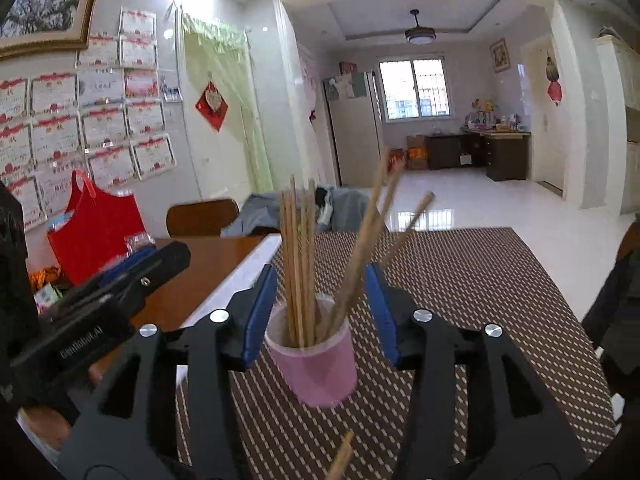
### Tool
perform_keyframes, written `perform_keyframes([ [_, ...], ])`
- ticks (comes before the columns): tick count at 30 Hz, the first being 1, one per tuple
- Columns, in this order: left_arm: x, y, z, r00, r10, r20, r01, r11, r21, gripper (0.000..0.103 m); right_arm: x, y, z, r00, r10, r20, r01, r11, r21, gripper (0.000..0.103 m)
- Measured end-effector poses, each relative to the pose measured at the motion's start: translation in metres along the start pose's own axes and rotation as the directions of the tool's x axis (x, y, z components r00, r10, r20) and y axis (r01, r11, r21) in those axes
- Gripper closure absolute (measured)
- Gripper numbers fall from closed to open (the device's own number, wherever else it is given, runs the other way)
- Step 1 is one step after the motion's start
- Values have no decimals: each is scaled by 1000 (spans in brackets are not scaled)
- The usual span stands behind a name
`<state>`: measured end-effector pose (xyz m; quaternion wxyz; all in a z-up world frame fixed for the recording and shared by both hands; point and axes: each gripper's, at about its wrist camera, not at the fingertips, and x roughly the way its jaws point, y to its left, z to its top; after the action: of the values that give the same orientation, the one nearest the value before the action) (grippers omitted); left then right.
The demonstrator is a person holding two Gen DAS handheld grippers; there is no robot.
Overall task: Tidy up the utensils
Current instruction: 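Move the right gripper back down to the remaining chopsticks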
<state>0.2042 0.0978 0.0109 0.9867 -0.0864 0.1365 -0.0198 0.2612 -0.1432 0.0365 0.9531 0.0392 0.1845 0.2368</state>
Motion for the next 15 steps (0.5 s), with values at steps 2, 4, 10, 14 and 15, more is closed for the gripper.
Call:
perform_keyframes([
  [2, -2, -5, -10, 999, -8, -46, 8, 1000, 15, 43, -6, -4, -10, 999, -6, -34, 5, 1000, -11, 53],
  [4, -4, -10, -21, 995, -14, -96, 17, 999, 37, 43, -9, -8, -21, 997, -12, -76, 11, 1000, -16, 53],
  [10, 1, -29, -56, 958, -41, -284, 72, 993, 97, 43, -19, -24, -62, 976, -46, -211, 42, 999, -23, 51],
  [14, 10, -42, -82, 903, -35, -429, 94, 989, 117, 43, -22, -34, -84, 958, -55, -283, 53, 998, -17, 46],
  [15, 14, -44, -88, 884, -31, -466, 98, 988, 121, 43, -22, -35, -88, 953, -56, -299, 53, 998, -18, 46],
])
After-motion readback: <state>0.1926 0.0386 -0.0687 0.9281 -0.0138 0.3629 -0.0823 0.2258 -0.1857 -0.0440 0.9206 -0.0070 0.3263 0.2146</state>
